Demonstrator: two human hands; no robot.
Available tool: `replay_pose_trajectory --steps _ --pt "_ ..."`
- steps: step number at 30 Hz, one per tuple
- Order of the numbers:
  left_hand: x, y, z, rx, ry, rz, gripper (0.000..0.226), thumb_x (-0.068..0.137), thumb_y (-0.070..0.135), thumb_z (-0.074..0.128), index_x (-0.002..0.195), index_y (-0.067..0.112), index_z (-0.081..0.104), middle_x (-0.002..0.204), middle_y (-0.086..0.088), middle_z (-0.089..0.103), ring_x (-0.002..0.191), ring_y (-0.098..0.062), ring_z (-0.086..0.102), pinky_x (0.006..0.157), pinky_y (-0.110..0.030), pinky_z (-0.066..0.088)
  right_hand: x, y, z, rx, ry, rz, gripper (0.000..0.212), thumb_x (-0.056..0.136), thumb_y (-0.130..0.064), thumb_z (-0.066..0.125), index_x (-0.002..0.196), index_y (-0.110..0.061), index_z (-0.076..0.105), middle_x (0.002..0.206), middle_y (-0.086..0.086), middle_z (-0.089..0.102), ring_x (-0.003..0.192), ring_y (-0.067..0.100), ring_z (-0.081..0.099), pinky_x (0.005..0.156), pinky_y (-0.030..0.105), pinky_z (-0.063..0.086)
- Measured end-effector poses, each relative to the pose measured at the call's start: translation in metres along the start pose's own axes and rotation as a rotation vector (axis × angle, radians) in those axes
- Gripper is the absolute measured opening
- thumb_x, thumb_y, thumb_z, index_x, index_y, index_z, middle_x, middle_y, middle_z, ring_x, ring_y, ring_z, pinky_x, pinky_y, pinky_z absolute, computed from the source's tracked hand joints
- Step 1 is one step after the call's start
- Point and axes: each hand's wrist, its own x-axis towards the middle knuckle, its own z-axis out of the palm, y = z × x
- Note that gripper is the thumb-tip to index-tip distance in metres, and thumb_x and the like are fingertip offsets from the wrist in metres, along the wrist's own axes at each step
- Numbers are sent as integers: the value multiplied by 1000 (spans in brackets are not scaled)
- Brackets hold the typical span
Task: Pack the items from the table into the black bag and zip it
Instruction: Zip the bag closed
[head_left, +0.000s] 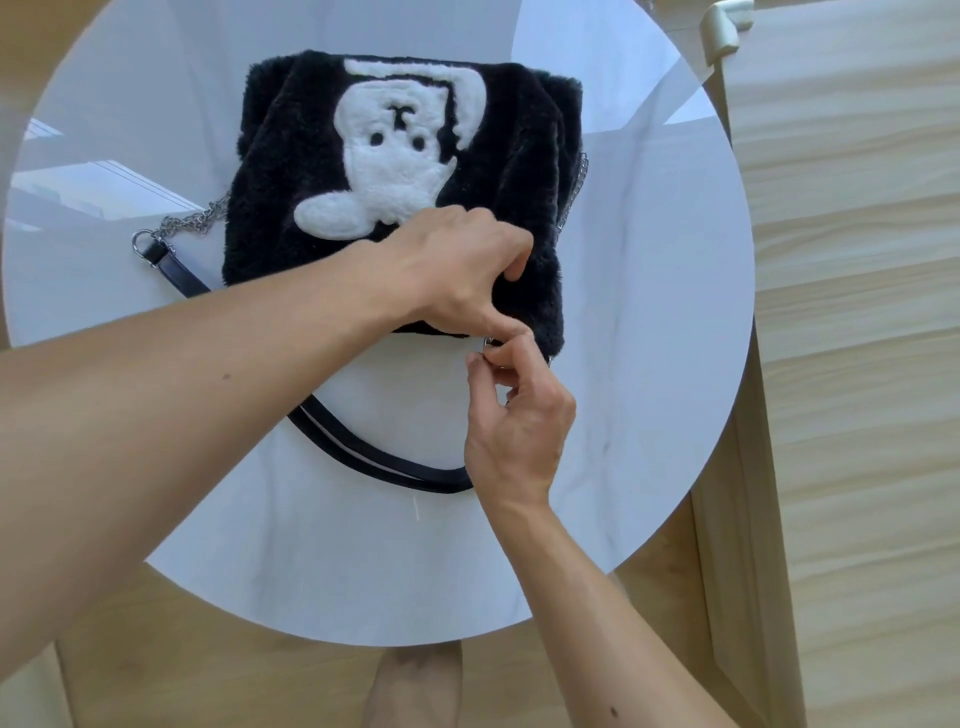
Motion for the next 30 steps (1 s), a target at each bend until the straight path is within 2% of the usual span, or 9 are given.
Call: replay_pose_trajectory --steps 3,6,9,12,17,21,24,27,30 --pt "13 14 -6 229 -72 4 61 61 69 70 93 22 50 70 6 35 58 -17 39 54 -31 26 -1 -4 1 93 55 105 18 89 -7 68 75 -10 57 68 -7 65 67 13 67 63 32 50" --pt "21 25 -4 321 -84 73 37 72 46 69 69 17 47 65 2 35 50 -16 33 48 -29 22 3 -7 6 153 103 185 19 90 -8 68 73 -8 58 64 -2 64 69 21 68 65 39 51" --pt "25 23 -3 236 -45 42 34 75 31 66 57 16 40 63 0 37 50 -19 36 48 -29 23 5 -12 12 162 97 175 19 90 -8 68 73 -7 59 65 -4 64 65 14 64 64 37 50" --pt "30 15 -3 96 6 -11 32 75 30 63 55 14 44 60 0 41 58 -27 45 54 -32 30 3 -16 20 158 66 139 18 90 -9 68 74 -9 59 67 -7 63 63 9 57 62 33 48" --pt "25 5 -3 -82 -39 11 25 81 44 66 74 20 61 69 7 58 72 -24 59 62 -33 43 3 -9 23 40 37 107 16 90 -10 65 77 -11 56 72 -6 65 69 15 61 66 40 48" --pt "-2 -16 -1 -293 78 52 9 89 24 58 84 20 65 76 6 63 68 -11 55 69 -39 51 1 5 12 -157 -16 26 13 88 -10 62 79 -13 54 76 -6 61 70 19 60 64 42 48" --pt "-29 -36 8 -244 170 42 11 81 14 60 91 19 62 84 6 56 77 -15 51 71 -41 50 1 16 3 -271 -89 -13 7 83 -8 62 82 -13 57 87 -4 58 73 23 58 62 45 48" --pt "-54 -51 22 -73 218 54 27 77 27 71 100 19 58 94 3 53 89 -20 49 78 -40 46 8 22 -6 -254 -46 -31 18 77 -9 62 94 -15 60 99 -3 53 83 24 57 72 46 50" --pt "-67 -57 36 102 299 31 44 74 32 78 109 15 56 102 -3 53 93 -24 49 77 -41 45 24 24 -10 -243 -5 -143 29 78 -15 68 106 -16 61 108 -2 48 97 21 53 85 37 45"
